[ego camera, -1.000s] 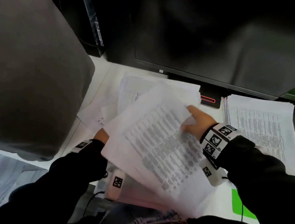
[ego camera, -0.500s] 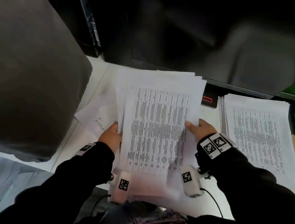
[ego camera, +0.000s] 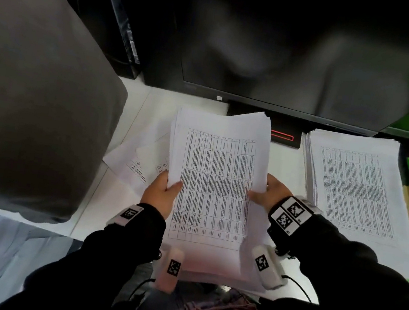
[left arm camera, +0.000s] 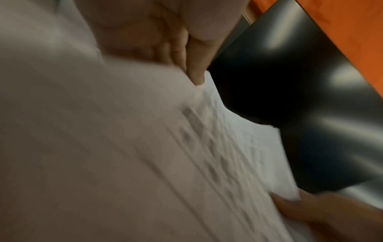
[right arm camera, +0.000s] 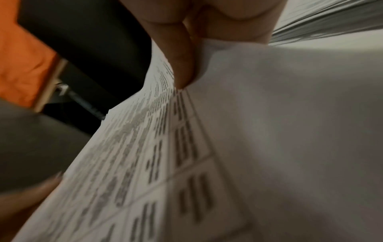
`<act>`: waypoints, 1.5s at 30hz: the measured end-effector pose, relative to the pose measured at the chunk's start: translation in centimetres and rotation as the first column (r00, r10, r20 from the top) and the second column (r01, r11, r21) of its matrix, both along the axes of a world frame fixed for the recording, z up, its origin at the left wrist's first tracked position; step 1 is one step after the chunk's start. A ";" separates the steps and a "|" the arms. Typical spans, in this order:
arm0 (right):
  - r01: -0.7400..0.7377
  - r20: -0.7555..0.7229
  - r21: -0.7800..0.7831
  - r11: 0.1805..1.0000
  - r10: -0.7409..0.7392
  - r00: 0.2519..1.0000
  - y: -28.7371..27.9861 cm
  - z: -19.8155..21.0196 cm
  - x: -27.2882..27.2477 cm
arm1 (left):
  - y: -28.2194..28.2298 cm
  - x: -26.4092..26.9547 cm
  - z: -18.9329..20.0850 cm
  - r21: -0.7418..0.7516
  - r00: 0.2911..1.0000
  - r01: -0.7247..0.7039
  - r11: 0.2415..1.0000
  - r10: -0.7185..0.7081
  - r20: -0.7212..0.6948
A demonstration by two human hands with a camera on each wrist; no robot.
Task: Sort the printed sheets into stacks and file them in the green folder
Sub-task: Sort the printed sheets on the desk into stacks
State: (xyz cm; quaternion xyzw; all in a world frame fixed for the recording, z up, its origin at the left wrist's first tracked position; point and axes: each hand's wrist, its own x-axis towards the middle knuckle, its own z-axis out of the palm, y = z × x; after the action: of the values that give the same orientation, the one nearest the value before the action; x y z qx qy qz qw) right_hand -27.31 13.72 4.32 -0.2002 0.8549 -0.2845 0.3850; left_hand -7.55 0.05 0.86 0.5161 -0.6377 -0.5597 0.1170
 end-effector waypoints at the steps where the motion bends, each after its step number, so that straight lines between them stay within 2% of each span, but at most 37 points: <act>1: 0.039 -0.032 0.016 0.999 -0.038 0.999 0.2 -0.1 -0.2 | -0.2 0.3 -0.3 -0.007 0.999 -0.050 0.999 0.050 -0.002; 4: 0.140 -0.062 0.094 0.986 -0.135 0.989 1.1 -0.6 -1.5 | -1.5 1.8 -1.3 -0.070 0.957 -0.278 0.958 0.283 0.072; 6: 0.130 -0.084 0.209 0.969 -0.114 0.990 1.9 -1.1 -2.5 | -2.6 3.2 -2.1 -0.133 0.867 -0.417 0.899 0.438 0.240; 8: 0.062 -0.082 0.345 0.936 -0.036 0.996 2.4 -1.6 -3.4 | -3.5 4.5 -2.8 -0.131 0.784 -0.535 0.834 0.549 0.289; 10: -0.004 -0.050 0.427 0.904 0.028 0.998 2.9 -2.3 -3.6 | -4.2 4.9 -3.5 -0.045 0.764 -0.612 0.789 0.605 0.223; 12: -0.050 -0.018 0.452 0.891 0.065 0.998 3.2 -3.1 -3.3 | -4.5 4.6 -4.0 0.171 0.739 -0.673 0.719 0.665 0.112; 13: -0.065 -0.013 0.456 0.888 0.080 0.997 3.3 -3.3 -3.0 | -4.4 4.2 -4.0 0.255 0.735 -0.671 0.697 0.671 0.101; 14: -0.071 -0.015 0.457 0.887 0.088 0.996 3.3 -3.5 -2.7 | -4.3 3.9 -4.2 0.291 0.754 -0.646 0.706 0.651 0.093; 15: -0.075 -0.018 0.458 0.886 0.094 0.995 3.3 -3.7 -2.4 | -4.0 3.5 -4.1 0.288 0.802 -0.591 0.753 0.587 0.111; 17: -0.081 -0.021 0.459 0.885 0.102 0.995 3.4 -4.1 -2.2 | -3.4 2.7 -4.3 0.215 0.892 -0.447 0.868 0.416 0.177; 21: -0.062 -0.032 0.445 0.893 0.085 0.996 3.8 -4.3 -2.5 | -2.9 1.7 -3.4 0.009 0.924 -0.298 0.954 0.286 0.255; 24: 0.005 -0.037 0.414 0.910 0.012 0.999 4.3 -4.4 -3.4 | -3.0 1.4 -1.3 -0.138 0.945 -0.206 0.969 0.233 0.231; 27: 0.073 -0.042 0.394 0.916 -0.061 0.997 4.6 -4.4 -4.2 | -3.9 1.9 1.0 -0.216 0.962 -0.160 0.963 0.201 0.183; 31: 0.133 -0.109 0.377 0.917 -0.099 0.989 4.8 -4.5 -5.2 | -6.0 2.4 3.6 -0.367 0.966 0.017 0.930 0.079 0.245; 34: 0.167 -0.112 0.377 0.911 -0.134 0.985 4.8 -4.2 -5.6 | -6.8 2.6 4.8 -0.391 0.977 0.002 0.920 0.081 0.198; 37: 0.158 -0.109 0.396 0.905 -0.125 0.986 4.8 -4.1 -5.9 | -7.0 3.2 3.8 -0.265 0.984 -0.158 0.951 0.175 0.042; 38: 0.149 -0.118 0.406 0.902 -0.110 0.987 4.7 -4.0 -5.8 | -6.9 3.5 3.2 -0.240 0.985 -0.167 0.956 0.175 0.010; 42: 0.153 -0.115 0.415 0.897 -0.115 0.987 5.1 -4.5 -5.7 | -6.2 4.4 0.0 -0.270 0.985 -0.026 0.963 0.071 0.160; 45: 0.151 -0.097 0.416 0.897 -0.121 0.988 5.2 -4.5 -5.4 | -5.4 4.6 -1.7 -0.155 0.959 -0.100 0.983 0.137 0.247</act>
State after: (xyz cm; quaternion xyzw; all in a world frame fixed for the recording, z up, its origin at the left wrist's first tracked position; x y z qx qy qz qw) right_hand -32.71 18.89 -0.13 -0.0617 0.9207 -0.1120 0.3688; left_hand -2.95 -5.37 -0.86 0.6119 -0.6535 -0.4336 0.1031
